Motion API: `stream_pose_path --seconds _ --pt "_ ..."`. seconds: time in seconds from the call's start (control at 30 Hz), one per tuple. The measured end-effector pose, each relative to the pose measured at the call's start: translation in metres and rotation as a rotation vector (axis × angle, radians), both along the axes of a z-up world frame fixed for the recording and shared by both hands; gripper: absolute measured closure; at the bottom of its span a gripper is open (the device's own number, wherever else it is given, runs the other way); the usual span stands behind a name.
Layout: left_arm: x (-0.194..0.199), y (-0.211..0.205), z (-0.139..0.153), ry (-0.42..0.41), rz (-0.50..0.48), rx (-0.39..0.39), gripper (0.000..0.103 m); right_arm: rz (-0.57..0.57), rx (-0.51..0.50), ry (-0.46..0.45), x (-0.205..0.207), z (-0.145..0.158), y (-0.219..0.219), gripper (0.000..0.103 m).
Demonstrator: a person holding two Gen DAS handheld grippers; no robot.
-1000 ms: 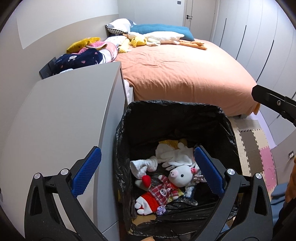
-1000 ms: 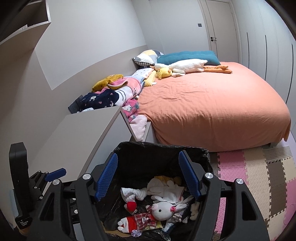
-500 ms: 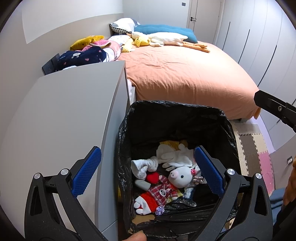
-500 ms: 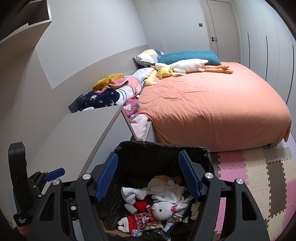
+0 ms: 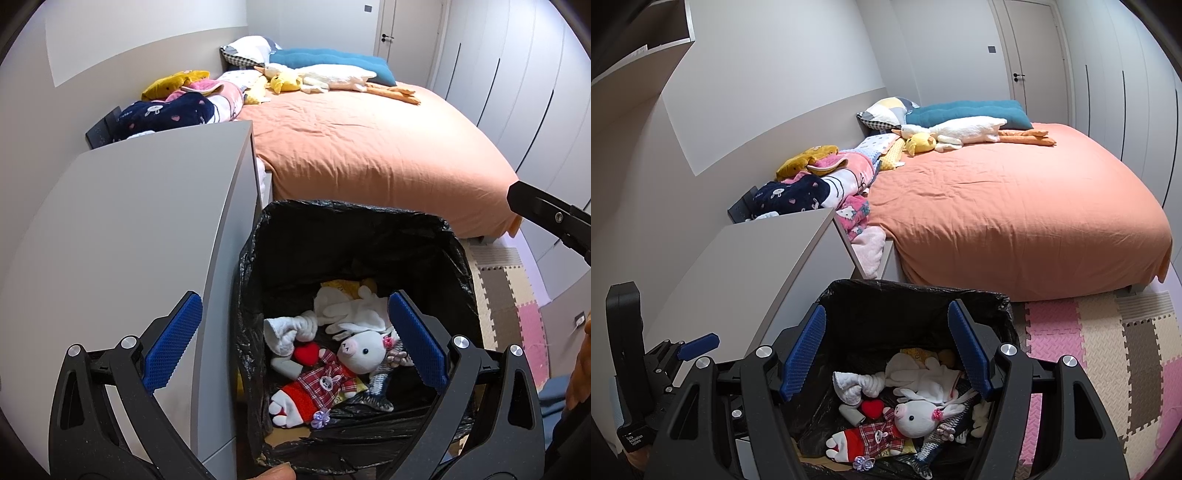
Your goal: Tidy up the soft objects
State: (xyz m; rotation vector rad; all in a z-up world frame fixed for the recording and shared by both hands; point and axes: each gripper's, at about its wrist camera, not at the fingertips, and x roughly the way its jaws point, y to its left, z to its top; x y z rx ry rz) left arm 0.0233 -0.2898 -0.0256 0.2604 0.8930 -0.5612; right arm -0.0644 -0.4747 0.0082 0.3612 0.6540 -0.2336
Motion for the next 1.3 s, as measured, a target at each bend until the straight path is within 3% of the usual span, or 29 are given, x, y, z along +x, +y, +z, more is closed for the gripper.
stream_pose_path --seconds 1.3 --pt "-0.0089 -0.0034 0.0027 -0.029 -0.034 0.015 0.006 0.002 -0.005 0.005 -0.0004 -0.0017 0.0025 0.033"
